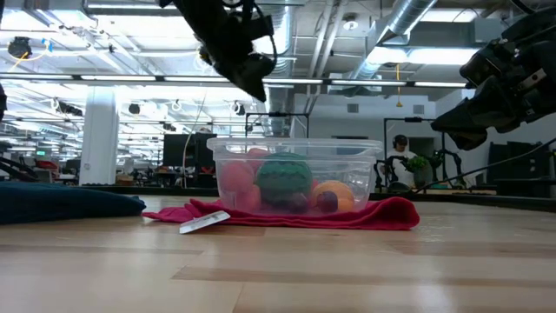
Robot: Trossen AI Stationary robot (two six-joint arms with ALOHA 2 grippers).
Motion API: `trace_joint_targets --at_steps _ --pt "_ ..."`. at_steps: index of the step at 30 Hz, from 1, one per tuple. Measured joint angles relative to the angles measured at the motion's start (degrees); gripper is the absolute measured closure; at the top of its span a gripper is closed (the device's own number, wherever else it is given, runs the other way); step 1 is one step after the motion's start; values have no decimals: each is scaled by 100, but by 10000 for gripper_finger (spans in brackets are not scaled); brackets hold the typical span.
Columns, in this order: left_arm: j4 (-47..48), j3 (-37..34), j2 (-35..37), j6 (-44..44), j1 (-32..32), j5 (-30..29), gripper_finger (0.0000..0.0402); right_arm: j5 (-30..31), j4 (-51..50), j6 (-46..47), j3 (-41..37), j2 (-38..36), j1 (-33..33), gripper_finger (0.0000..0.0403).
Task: Pick and placing Produce into tupperware
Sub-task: Put the cherry in the transparent bin
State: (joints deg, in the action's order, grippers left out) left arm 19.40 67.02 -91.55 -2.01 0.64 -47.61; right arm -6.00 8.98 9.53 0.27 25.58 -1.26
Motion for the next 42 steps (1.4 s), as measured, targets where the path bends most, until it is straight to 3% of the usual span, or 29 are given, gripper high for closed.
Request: trace_joint_targets --at_steps 6,8,11,14,19,23,28,33,37,42 --pt "152 -2 -2 1105 4 -178 203 0 -1 1 -1 0 0 315" --pt "72 -2 -2 812 -23 -130 203 0 -1 1 -1 0 0 315" --pt "49 0 6 53 -84 437 203 0 1 0 -1 0 -1 315" --pt "61 0 4 195 -153 946 203 0 0 1 1 0 -1 315" --pt "670 0 4 596 -314 976 203 0 -1 1 1 1 0 315" --pt "975 0 4 96 -443 739 203 0 -1 1 0 1 -1 315" --pt "1255 -4 243 170 -446 705 203 0 -1 -1 0 2 0 315" --pt "825 -4 501 620 -435 1421 203 0 -1 1 1 1 -1 315" --pt "687 -2 753 722 -324 1455 203 0 -1 1 1 2 -2 315" --pt "841 2 825 890 346 2580 203 0 -1 -1 0 2 0 315"
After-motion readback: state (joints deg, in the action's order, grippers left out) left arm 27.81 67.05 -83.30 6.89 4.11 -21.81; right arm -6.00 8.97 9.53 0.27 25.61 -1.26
